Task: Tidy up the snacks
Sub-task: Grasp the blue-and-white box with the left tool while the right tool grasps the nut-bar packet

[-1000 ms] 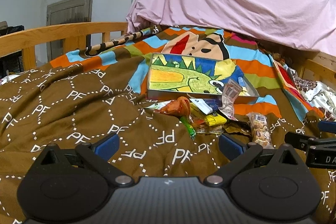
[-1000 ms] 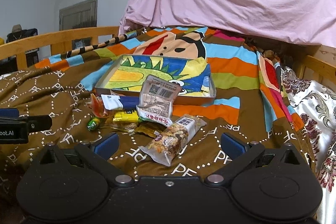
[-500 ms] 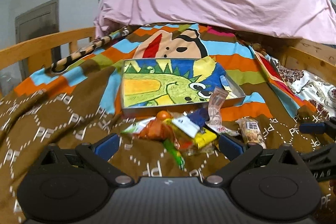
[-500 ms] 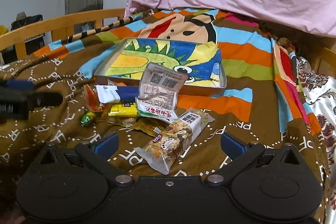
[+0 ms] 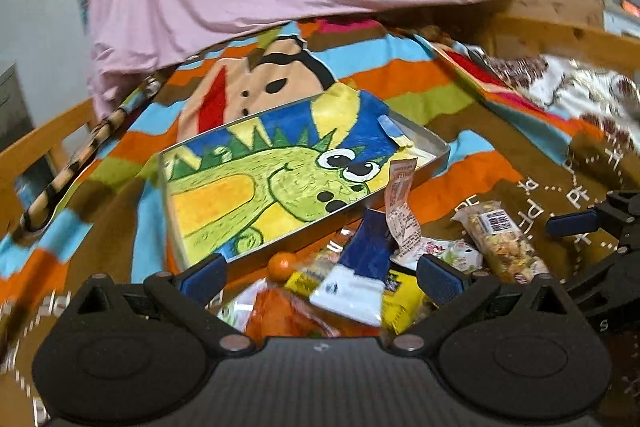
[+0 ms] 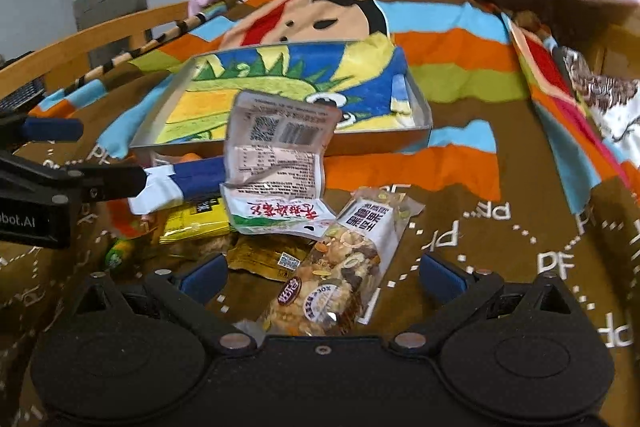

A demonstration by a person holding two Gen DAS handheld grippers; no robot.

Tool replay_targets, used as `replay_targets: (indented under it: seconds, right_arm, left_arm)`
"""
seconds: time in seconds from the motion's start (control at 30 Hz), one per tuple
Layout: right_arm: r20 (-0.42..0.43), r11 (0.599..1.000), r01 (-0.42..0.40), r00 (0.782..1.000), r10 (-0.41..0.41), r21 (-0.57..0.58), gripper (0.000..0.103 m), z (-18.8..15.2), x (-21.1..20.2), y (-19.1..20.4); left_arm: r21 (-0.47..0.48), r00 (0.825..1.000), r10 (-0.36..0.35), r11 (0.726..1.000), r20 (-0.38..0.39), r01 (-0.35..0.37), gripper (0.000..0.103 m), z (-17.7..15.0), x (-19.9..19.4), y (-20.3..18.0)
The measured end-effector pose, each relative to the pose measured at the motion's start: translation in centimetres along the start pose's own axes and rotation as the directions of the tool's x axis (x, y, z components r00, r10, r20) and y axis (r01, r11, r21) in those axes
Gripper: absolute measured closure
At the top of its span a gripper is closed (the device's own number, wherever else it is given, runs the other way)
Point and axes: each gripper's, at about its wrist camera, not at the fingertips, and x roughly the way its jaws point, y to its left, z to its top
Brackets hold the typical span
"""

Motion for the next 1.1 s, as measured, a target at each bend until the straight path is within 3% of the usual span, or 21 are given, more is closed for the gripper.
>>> replay_targets:
  seconds: [0.23,0.43,0.73,0.8,0.97,1.1]
  right_arm:
    - [0.029,0.999,0.023,0.999,-0.024,0.024,0.007,-1.0,1.1,-0.7]
    - [0.055,1.000,0.006,0.998,-0.008,0.031,0.018,-1.2,1.5,-1.1]
    - [0.062,0.999,0.005,0.998,-0.008,0.047,0.030,-1.4,1.5,-1.2]
    - [0.062,0.999,0.003,0.998,-0.006,0.053,0.032,-1.4,1.5,-1.3]
    - [0.065,0.999,0.000,0.998,-0.003,0.044,0.033,-1.4,1.5,-1.2]
    - [0.048,0.999,-0.009,0.999,0.006,0.048,0.030,-1.4,1.9,-1.1]
  left_arm:
    - [0.128,0.997,-0.054,0.990,-0.048,0.060,0.000,1.1,3.8,-1.1]
    - [0.168,0.992,-0.072,0.982,-0.107,0.090,0.003,0.9,5.9,-1.8]
    - [0.237,0.975,-0.159,0.952,-0.153,0.192,0.027,1.1,6.5,-1.9]
    - [0.229,0.969,-0.173,0.950,-0.174,0.211,0.034,1.2,6.7,-1.8]
    - [0.151,0.961,-0.192,0.963,-0.199,0.224,0.042,1.2,7.4,-1.0]
    - [0.126,0.955,-0.191,0.967,-0.228,0.223,0.044,1.3,7.9,-1.1]
